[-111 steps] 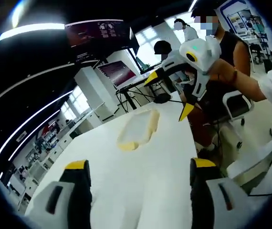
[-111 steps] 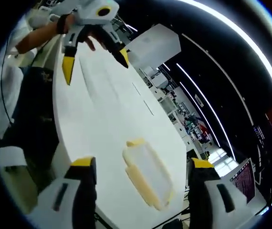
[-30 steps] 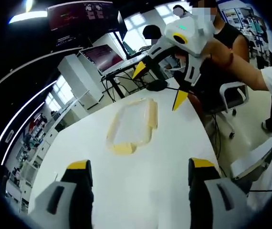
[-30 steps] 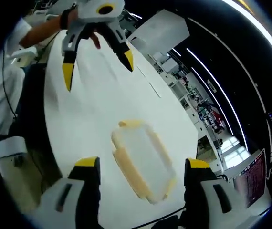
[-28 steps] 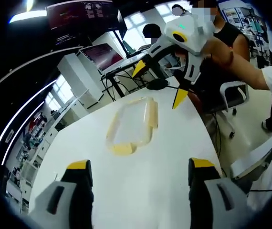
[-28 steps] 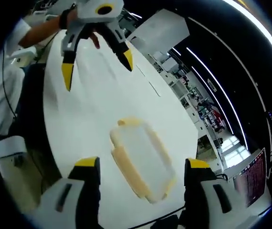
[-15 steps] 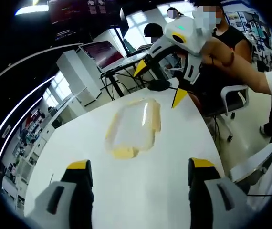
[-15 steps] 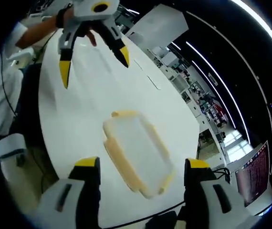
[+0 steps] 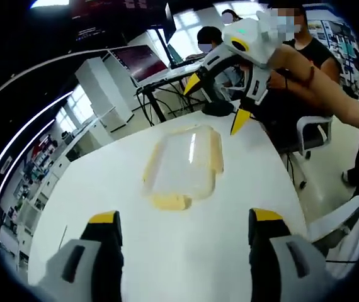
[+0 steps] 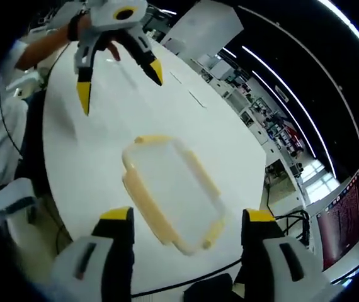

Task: Snap each plastic latch of the storage box into its locked position after aligning the lid with the box until every specified latch is closed and the lid sits flush.

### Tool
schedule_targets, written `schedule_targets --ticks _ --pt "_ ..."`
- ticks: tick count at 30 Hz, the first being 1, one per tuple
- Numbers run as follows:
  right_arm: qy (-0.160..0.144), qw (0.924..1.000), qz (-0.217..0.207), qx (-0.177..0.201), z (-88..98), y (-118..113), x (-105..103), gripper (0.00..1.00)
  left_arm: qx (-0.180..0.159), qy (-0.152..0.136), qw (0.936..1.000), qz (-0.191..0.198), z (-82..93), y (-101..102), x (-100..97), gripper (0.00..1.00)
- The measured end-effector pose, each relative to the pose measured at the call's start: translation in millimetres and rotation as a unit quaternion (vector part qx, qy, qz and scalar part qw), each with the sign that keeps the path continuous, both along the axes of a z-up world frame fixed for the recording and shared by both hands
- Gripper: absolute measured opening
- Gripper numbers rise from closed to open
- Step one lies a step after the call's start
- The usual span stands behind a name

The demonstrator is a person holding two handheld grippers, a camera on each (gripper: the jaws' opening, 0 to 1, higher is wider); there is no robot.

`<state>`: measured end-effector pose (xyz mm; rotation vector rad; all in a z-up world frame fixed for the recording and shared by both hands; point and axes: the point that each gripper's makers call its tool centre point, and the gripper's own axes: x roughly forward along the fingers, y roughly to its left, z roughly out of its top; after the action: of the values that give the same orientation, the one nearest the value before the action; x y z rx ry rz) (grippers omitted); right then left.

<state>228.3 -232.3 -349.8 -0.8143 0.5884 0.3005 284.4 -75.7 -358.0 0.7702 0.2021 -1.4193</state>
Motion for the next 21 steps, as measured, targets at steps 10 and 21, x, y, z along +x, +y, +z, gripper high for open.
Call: schedule_targets --ticks 10,21 --pt "0.017 0.9998 -0.009 0.008 -4.7 -13.6 5.5 0.65 0.024 0.015 0.9996 0.007 -7.5 -2.5 10.9 0.82" --pt "0.012 0.9998 -0.002 0.014 -3.6 -19.1 13.4 0.62 0.03 0.037 0.9987 0.019 -11.3 -10.7 19.8 0.83"
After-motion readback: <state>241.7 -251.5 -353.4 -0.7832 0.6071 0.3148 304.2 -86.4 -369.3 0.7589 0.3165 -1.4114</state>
